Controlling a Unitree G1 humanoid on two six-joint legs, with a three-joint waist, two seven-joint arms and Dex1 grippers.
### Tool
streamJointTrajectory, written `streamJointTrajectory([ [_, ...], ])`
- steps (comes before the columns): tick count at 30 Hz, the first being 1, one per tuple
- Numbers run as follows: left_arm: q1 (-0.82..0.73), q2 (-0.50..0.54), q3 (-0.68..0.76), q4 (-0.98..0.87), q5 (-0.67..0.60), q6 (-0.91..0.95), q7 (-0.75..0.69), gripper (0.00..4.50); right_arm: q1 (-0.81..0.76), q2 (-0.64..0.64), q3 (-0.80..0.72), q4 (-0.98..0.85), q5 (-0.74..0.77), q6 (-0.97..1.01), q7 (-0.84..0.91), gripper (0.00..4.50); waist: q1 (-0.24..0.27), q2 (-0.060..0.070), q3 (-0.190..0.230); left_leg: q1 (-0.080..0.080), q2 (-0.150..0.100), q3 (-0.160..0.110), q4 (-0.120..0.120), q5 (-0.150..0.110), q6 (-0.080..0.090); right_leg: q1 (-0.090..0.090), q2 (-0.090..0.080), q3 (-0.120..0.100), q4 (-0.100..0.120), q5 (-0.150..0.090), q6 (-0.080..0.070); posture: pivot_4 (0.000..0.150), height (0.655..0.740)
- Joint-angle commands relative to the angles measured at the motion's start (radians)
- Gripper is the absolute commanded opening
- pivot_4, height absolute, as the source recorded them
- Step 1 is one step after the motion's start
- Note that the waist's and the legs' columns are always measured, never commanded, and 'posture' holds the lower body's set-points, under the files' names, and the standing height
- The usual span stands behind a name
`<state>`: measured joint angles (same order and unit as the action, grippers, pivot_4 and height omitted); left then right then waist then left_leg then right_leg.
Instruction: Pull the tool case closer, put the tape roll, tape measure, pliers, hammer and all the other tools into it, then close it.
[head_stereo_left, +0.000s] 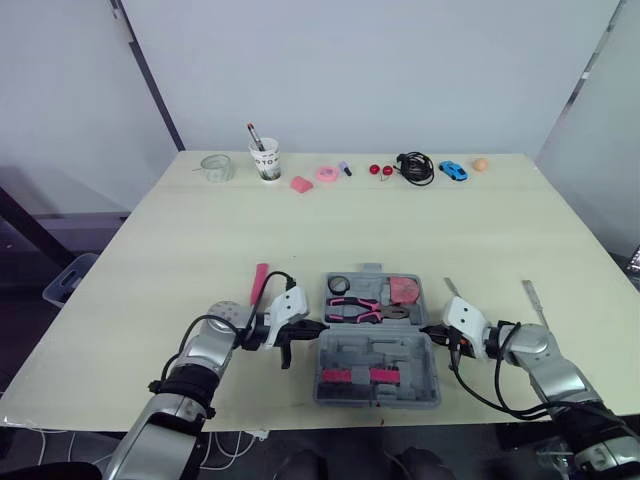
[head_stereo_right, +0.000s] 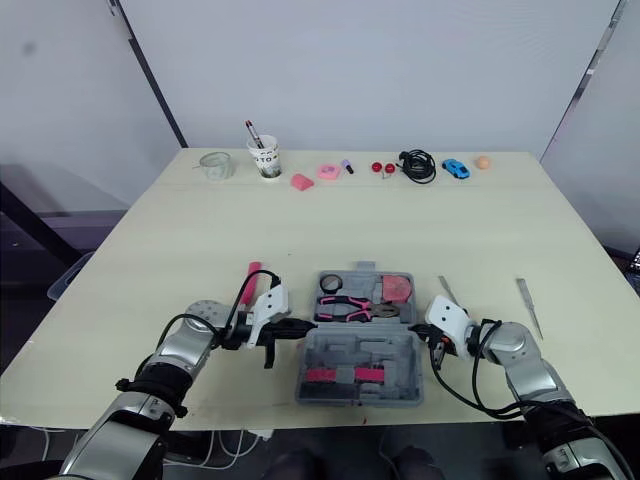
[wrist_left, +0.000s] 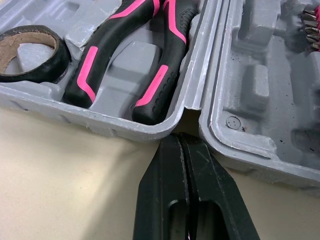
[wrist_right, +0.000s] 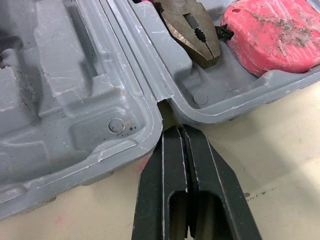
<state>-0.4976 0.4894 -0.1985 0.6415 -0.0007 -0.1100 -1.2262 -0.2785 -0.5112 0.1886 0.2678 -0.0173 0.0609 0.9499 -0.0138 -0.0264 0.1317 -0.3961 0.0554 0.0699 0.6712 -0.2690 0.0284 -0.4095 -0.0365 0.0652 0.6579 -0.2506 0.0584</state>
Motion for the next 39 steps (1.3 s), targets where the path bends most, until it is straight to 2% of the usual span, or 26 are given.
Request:
streamJointTrajectory([
  [1,0.029,-0.016,-0.056,0.013,0.027,0.005,-0.023,0.05,-0.037,0.026,0.004,-0.028,0.023,-0.053,-0.003,0.0,-0.001,0.0,0.0,0.0,0.0,0.0,0.0,0.0,0.0,0.0,0.0,0.0,0.0,0.0,0.0,0.15,0.74],
  [16,0.031,-0.014,-0.055,0.013,0.028,0.009,-0.018,0.05,-0.07,0.045,0.003,0.028,0.015,-0.101,-0.02,0.0,-0.001,0.0,0.0,0.0,0.0,0.0,0.0,0.0,0.0,0.0,0.0,0.0,0.0,0.0,0.0,0.15,0.74],
  [39,0.029,-0.018,-0.053,0.02,0.032,0.003,-0.006,0.05,-0.045,0.027,0.004,0.005,0.012,-0.059,0.009,0.0,-0.001,0.0,0.0,0.0,0.0,0.0,0.0,0.0,0.0,0.0,0.0,0.0,0.0,0.0,0.0,0.15,0.74],
])
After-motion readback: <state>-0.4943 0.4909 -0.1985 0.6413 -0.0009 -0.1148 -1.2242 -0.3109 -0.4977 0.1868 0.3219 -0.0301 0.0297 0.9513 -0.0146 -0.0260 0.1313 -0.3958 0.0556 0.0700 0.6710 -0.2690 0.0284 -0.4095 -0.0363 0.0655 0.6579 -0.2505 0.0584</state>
